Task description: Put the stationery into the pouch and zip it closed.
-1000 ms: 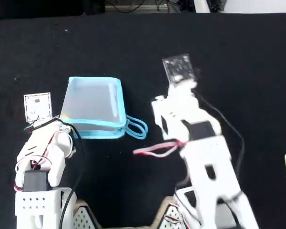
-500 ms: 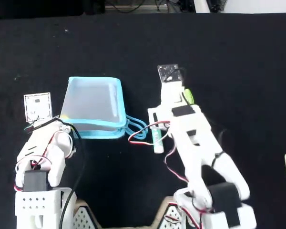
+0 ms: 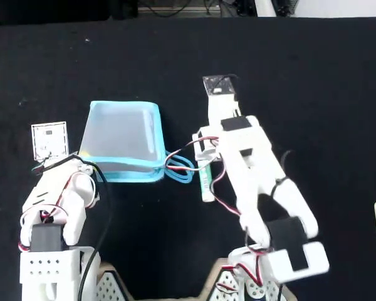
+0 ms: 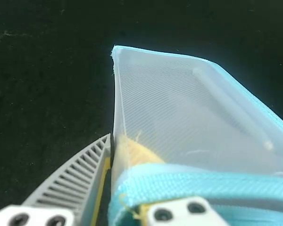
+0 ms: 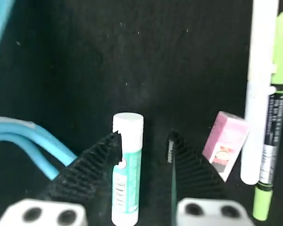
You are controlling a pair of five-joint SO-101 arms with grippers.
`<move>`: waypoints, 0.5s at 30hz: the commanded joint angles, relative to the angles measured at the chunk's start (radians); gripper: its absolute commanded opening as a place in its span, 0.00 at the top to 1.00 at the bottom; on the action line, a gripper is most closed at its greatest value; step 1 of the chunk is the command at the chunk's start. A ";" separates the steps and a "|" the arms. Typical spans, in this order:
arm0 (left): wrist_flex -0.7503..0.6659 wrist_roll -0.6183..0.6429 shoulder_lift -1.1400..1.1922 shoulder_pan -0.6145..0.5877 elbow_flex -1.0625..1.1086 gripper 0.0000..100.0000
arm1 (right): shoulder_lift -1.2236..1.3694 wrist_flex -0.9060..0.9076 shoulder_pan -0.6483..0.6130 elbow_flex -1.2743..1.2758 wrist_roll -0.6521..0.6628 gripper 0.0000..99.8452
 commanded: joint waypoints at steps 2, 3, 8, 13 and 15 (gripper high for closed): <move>-0.011 0.003 -0.014 -0.015 -0.047 0.97 | 0.064 -0.011 -0.064 -0.061 -0.006 0.86; -0.011 0.003 -0.014 -0.015 -0.047 0.97 | 0.074 -0.015 -0.071 -0.068 -0.006 0.86; -0.011 0.003 -0.014 -0.015 -0.045 0.97 | 0.148 -0.054 -0.029 -0.085 0.002 0.86; -0.011 0.003 -0.014 -0.015 -0.045 0.97 | 0.234 -0.051 0.071 -0.111 0.069 0.93; -0.011 0.003 -0.014 -0.015 -0.045 0.97 | 0.245 -0.006 0.106 -0.153 0.080 0.99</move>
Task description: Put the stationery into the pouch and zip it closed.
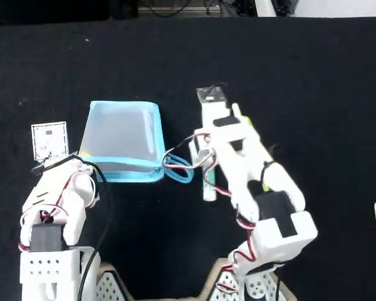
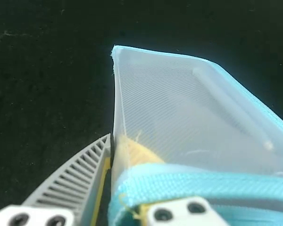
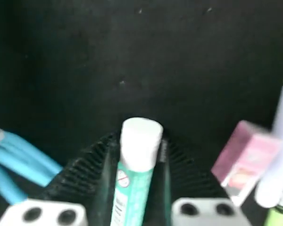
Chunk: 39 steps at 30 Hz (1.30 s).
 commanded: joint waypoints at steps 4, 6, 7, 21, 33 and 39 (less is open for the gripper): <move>-0.011 0.003 -0.014 -0.015 -0.045 0.97 | -0.004 0.176 0.126 -0.183 0.046 0.99; -0.011 0.003 -0.014 -0.015 -0.045 0.97 | -0.002 0.247 0.123 -0.222 0.075 0.98; -0.011 0.003 -0.014 -0.015 -0.045 0.97 | -0.001 0.270 0.123 -0.232 0.106 0.98; -0.011 0.003 -0.014 -0.015 -0.045 0.97 | 0.157 0.365 0.123 -0.366 0.158 0.86; -0.011 0.003 -0.014 -0.015 -0.045 0.97 | 0.387 0.523 0.127 -0.576 0.160 0.87; -0.011 0.003 -0.014 -0.015 -0.045 0.97 | 0.366 0.542 0.124 -0.593 0.160 0.91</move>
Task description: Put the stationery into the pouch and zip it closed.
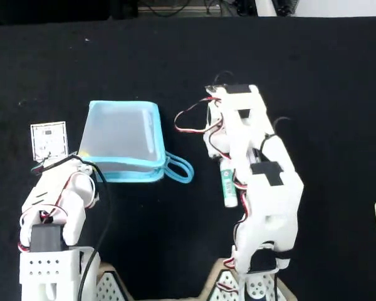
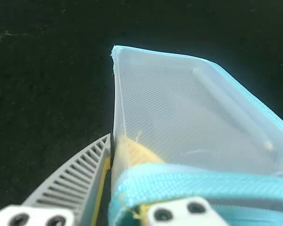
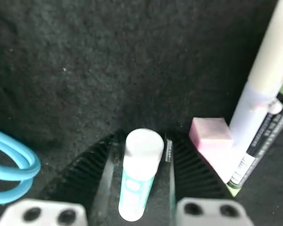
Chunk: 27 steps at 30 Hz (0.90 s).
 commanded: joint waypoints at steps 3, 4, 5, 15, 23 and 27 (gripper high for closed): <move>-0.011 0.003 -0.014 -0.012 -0.045 0.97 | -0.065 0.020 0.017 -0.025 0.006 0.98; -0.011 0.003 -0.014 -0.012 -0.045 0.97 | -0.088 0.020 0.017 -0.018 0.006 0.98; -0.011 0.003 -0.014 -0.012 -0.045 0.97 | -0.114 0.020 0.015 -0.010 0.005 0.99; -0.011 0.003 -0.014 -0.012 -0.047 0.97 | -0.435 -0.072 -0.054 0.186 0.002 0.99; -0.011 0.003 -0.014 -0.012 -0.045 0.97 | -0.855 -0.103 -0.135 0.358 0.000 0.99; -0.011 0.003 -0.014 -0.012 -0.045 0.97 | -1.009 -0.133 -0.178 0.412 0.000 0.99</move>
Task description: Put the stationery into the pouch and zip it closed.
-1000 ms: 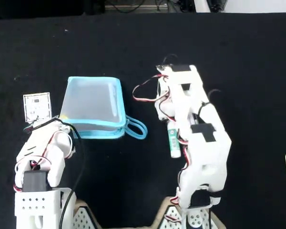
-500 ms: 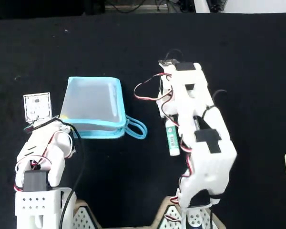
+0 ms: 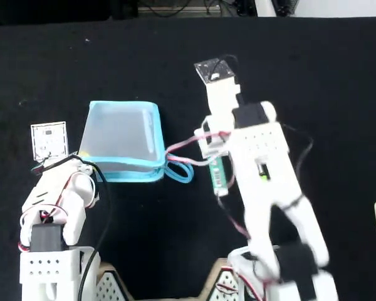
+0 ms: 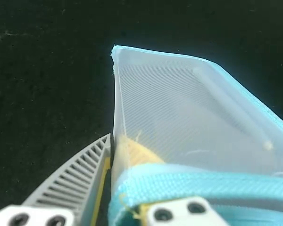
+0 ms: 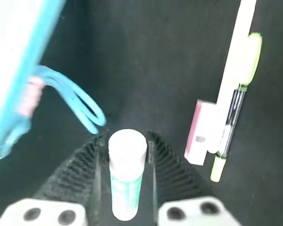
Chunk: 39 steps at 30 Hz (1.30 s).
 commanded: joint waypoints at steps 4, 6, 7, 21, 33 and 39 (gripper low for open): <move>-0.011 0.003 -0.014 -0.012 -0.045 0.97 | -0.320 -0.038 -0.109 0.041 0.000 0.99; -0.011 0.003 -0.014 -0.012 -0.045 0.97 | -0.401 -0.040 -0.147 0.058 0.000 0.99; -0.011 0.003 -0.014 -0.012 -0.045 0.97 | -0.446 -0.041 -0.169 0.062 0.000 0.99; -0.011 0.003 -0.014 -0.012 -0.044 0.97 | -0.972 -0.388 -0.457 0.437 0.003 0.99; -0.011 0.003 -0.014 -0.010 -0.042 0.97 | -1.061 -0.683 -0.598 0.659 0.008 0.99; -0.011 0.003 -0.014 -0.010 -0.042 0.97 | -1.053 -0.763 -0.618 0.671 0.002 0.99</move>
